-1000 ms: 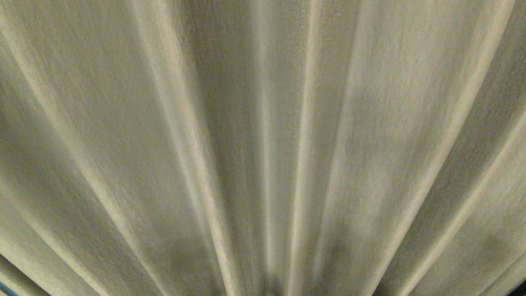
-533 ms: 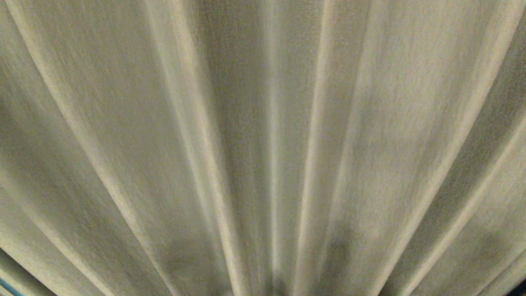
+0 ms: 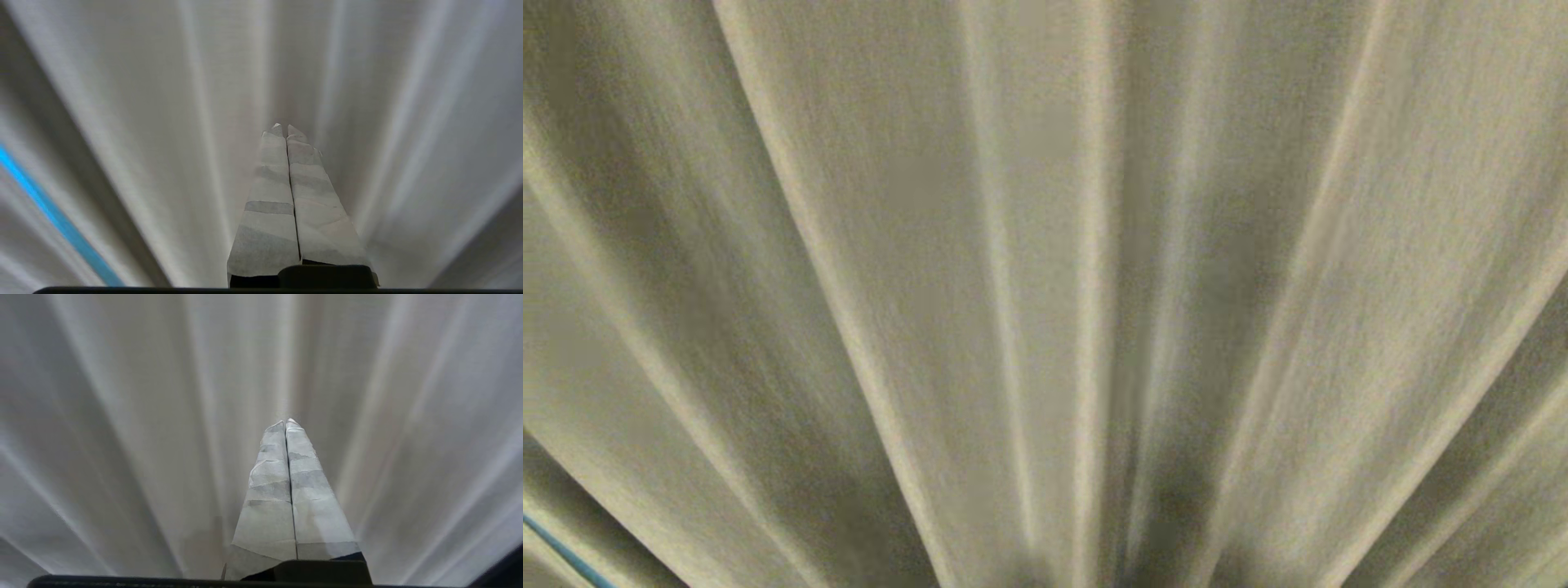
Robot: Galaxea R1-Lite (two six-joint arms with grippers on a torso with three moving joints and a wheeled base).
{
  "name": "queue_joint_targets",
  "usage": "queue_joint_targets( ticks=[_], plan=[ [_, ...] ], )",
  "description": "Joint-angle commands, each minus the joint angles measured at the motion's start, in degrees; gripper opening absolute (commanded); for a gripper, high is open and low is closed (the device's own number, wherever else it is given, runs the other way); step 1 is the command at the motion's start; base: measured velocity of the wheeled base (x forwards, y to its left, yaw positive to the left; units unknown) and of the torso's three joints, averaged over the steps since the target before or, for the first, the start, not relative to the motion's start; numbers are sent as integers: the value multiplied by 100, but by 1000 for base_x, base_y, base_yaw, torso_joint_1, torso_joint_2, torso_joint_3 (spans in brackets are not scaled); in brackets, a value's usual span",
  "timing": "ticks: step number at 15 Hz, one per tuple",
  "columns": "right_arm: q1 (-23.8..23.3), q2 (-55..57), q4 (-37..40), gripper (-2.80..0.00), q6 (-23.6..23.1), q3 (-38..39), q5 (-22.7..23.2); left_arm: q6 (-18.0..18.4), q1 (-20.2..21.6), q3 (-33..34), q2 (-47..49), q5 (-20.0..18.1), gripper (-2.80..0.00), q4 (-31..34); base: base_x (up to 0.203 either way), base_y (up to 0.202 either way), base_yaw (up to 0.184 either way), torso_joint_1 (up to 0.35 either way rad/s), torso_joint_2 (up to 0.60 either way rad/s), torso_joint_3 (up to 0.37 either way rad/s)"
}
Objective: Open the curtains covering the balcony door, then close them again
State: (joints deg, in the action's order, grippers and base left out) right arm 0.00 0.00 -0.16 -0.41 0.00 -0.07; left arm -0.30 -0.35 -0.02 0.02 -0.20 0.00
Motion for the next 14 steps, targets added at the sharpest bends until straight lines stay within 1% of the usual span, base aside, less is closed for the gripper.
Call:
queue_joint_targets(
  ticks=[1,4,14],
  plan=[
    [0,0,-2,-280,-3,0,-1,-5,-1,-6,-2,2,-280,-9,0,195,-2,6,6,3],
    [0,0,-2,-280,-3,0,-1,-13,-1,-1,-2,53,-280,-7,0,192,-1,4,2,1],
    [0,0,-2,-280,-3,0,7,-13,-1,-4,-2,55,-280,-9,0,189,1,1,2,2]
  ],
)
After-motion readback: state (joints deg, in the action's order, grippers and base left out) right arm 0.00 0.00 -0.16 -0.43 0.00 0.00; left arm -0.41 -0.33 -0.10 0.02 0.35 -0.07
